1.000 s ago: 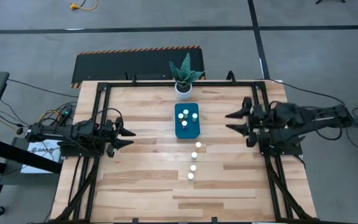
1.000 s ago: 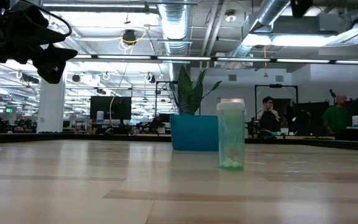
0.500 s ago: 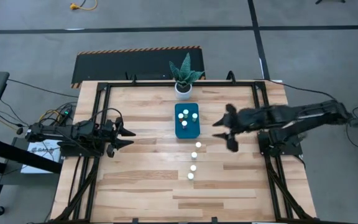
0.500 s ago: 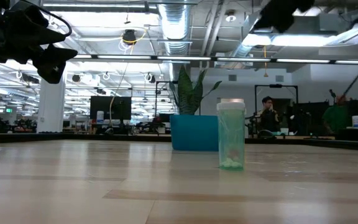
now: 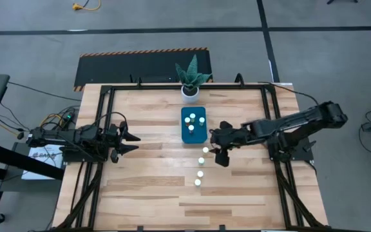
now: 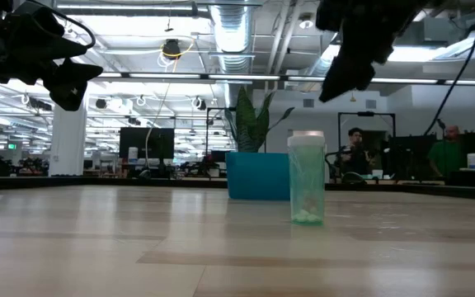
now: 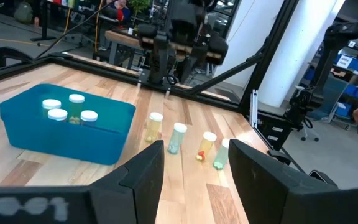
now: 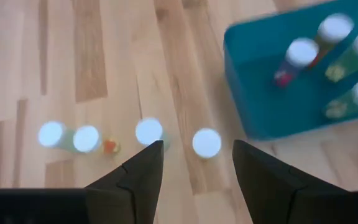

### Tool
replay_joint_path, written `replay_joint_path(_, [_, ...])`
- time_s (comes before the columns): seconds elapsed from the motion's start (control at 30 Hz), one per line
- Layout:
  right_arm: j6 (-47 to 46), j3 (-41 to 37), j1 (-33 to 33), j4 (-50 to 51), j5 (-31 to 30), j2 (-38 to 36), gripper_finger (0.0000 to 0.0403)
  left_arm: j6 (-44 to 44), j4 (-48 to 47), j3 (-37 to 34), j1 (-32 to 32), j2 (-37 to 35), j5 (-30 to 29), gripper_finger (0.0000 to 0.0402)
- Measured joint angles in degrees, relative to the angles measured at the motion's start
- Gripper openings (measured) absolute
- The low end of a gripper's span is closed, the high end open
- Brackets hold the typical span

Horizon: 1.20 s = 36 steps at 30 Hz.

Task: Pick and place pill bottles into a basket
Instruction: Put the yellow pill bottle into the blue bin

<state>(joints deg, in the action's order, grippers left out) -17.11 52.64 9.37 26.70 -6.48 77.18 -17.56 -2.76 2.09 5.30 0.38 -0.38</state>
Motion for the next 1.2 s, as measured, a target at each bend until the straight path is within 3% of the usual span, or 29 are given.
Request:
replay_joint_path(0.37, [-2.0,0.0,-0.1,-1.1,1.7,8.1,0.0169,0.0,0.0,0.0,0.0,0.0,0.0,0.0170])
replay_joint_path(0.9, [-0.5,0.0,-3.5,-2.1,1.3,8.5,0.0218,0.0,0.0,0.0,0.0,0.0,0.0,0.0170])
replay_joint_path(1.2, [0.6,-0.3,-4.1,-1.8,3.7,10.6,0.0223,0.0,0.0,0.0,0.0,0.0,0.0,0.0170])
